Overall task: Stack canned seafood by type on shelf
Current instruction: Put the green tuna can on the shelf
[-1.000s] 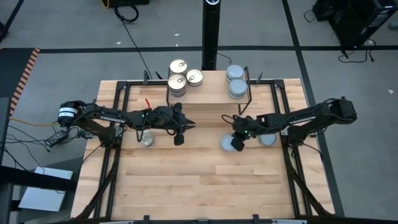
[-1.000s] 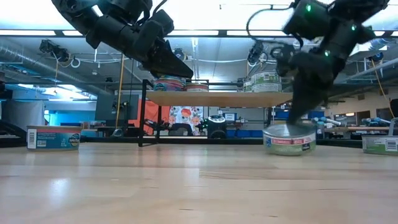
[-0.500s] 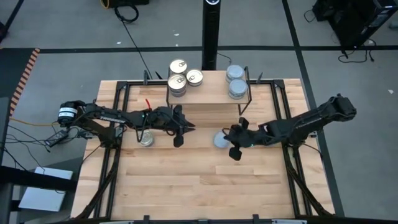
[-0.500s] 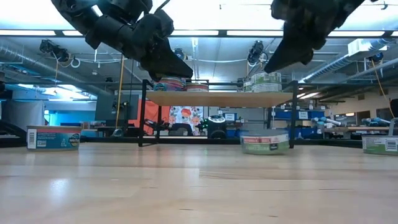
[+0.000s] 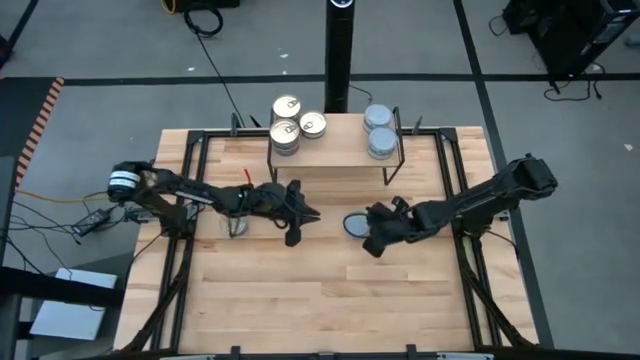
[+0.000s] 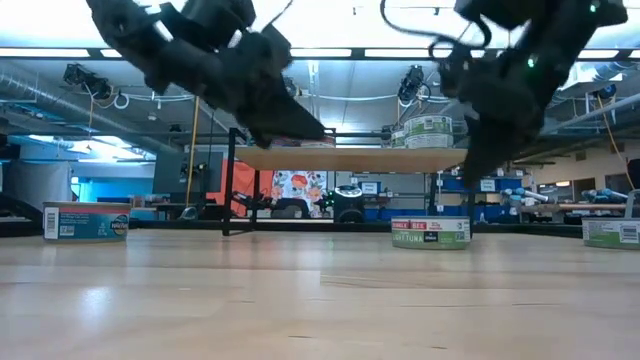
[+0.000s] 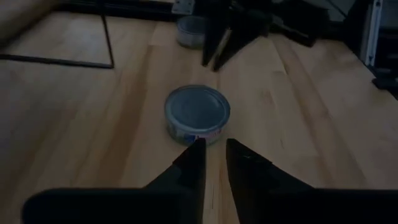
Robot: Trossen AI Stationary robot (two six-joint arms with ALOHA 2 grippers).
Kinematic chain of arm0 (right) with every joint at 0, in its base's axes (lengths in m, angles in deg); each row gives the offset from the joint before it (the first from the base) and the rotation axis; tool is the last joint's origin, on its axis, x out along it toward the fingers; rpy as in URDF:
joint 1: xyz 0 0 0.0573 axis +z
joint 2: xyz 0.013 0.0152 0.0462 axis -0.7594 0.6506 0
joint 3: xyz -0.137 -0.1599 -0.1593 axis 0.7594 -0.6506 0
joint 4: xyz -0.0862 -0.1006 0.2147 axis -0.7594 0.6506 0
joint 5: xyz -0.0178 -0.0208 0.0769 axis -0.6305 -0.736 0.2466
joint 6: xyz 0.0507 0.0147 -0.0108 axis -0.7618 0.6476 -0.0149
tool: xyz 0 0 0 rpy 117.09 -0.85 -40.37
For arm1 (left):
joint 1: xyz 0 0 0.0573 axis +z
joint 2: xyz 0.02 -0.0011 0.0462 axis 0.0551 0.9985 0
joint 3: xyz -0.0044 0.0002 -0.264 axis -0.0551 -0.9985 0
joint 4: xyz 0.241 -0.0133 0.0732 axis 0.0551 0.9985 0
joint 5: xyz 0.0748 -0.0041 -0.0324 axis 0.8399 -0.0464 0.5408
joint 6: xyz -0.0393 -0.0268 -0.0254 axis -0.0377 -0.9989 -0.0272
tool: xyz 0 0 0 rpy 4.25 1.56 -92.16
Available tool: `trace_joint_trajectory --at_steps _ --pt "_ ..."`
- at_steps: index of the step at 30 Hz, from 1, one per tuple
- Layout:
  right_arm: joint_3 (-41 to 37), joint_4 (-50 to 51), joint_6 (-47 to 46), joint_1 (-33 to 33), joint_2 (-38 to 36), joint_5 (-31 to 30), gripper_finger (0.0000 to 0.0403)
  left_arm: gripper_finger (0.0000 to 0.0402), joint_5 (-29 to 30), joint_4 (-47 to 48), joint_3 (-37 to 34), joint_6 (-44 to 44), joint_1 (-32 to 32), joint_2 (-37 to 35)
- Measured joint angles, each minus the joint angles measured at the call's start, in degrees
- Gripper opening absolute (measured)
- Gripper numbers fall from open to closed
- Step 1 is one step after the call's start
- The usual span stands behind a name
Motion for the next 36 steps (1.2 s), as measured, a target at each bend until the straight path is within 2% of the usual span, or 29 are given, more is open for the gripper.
trace_joint_trajectory --at_steps 2,7,14,19,24,36 --pt "0.0 3.4 -0.4 -0.4 0.8 -1.2 0.0067 0.0049 0.0 -4.3 0.0 -0.9 -0.1 3.7" --pt "-1.2 7.8 -0.4 -1.1 1.9 -2.5 0.001 0.0006 0.0 -13.6 1.2 -2.9 0.0 11.4" --pt "-8.2 -5.2 1.1 -2.3 3.1 0.7 0.0007 0.0006 -0.4 -9.5 8.9 0.0 0.0 19.1" --pt "-11.2 -12.6 2.3 -2.7 3.8 1.0 0.0007 0.0003 1.7 -3.4 12.7 3.1 0.1 21.3" --pt "-12.7 -19.3 4.2 -3.5 4.9 2.2 0.0006 0.0003 2.4 -2.9 15.3 5.2 0.1 22.8" --pt "-12.9 -23.4 5.7 -4.0 6.0 2.9 0.0006 0.0002 4.3 0.3 17.8 6.4 0.1 27.5"
